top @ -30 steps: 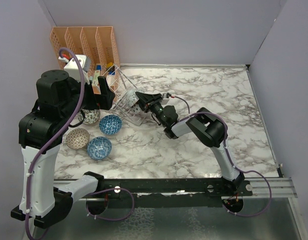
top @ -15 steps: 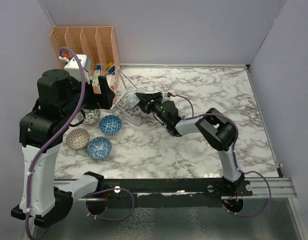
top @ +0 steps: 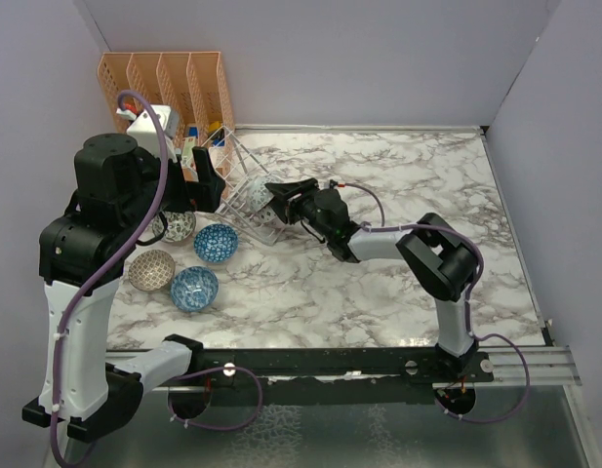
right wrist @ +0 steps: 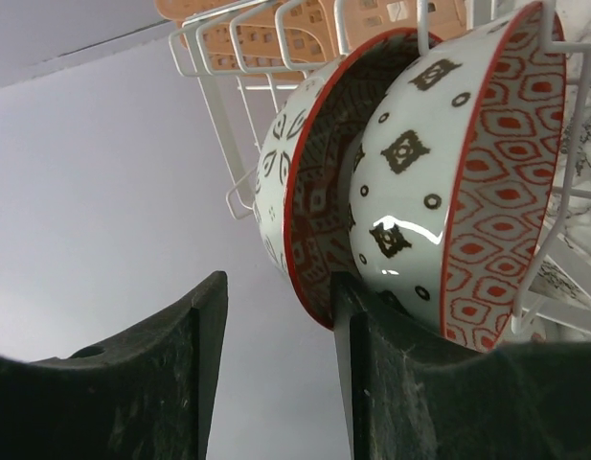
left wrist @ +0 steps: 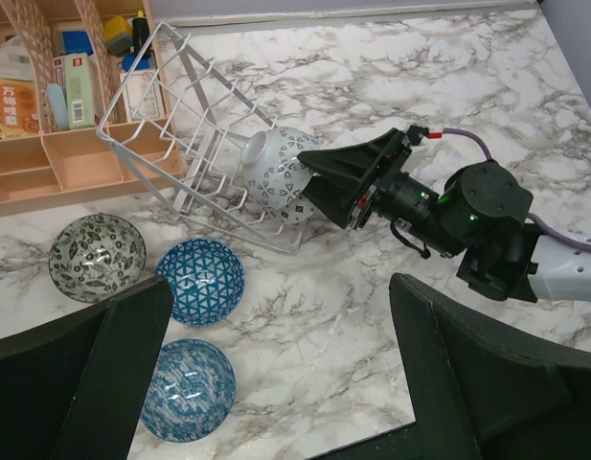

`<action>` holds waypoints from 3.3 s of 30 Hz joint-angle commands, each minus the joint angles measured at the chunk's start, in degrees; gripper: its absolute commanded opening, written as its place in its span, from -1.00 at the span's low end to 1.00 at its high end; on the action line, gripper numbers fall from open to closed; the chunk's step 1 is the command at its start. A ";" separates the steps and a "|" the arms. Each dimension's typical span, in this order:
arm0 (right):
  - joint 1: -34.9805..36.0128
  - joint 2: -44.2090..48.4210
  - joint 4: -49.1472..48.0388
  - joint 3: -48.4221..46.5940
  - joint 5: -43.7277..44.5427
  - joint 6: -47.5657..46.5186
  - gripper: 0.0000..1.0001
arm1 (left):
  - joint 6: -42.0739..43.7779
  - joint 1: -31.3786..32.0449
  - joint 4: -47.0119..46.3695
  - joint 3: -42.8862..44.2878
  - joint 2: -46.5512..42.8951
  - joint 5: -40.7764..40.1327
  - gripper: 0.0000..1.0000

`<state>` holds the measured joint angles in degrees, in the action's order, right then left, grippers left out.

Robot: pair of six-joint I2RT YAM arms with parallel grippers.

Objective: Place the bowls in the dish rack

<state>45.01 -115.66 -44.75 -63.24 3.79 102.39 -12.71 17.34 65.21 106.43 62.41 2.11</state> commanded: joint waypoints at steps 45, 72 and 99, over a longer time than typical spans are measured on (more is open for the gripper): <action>17.40 -3.30 74.62 -49.25 -21.56 -79.35 0.30 | -6.05 0.15 2.62 12.54 1.12 -7.51 0.99; 26.48 -19.92 72.45 -53.60 -27.62 -109.93 0.28 | -8.29 0.19 2.74 9.52 -1.68 -9.34 0.98; 27.28 -12.42 62.92 -41.25 -23.74 -108.89 -0.98 | -7.44 0.19 2.28 8.26 -2.36 -10.07 0.98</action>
<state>71.61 -132.14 19.29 -108.36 -17.12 -10.63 -20.45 17.34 68.60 114.89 60.58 -7.11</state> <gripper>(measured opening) 0.036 0.992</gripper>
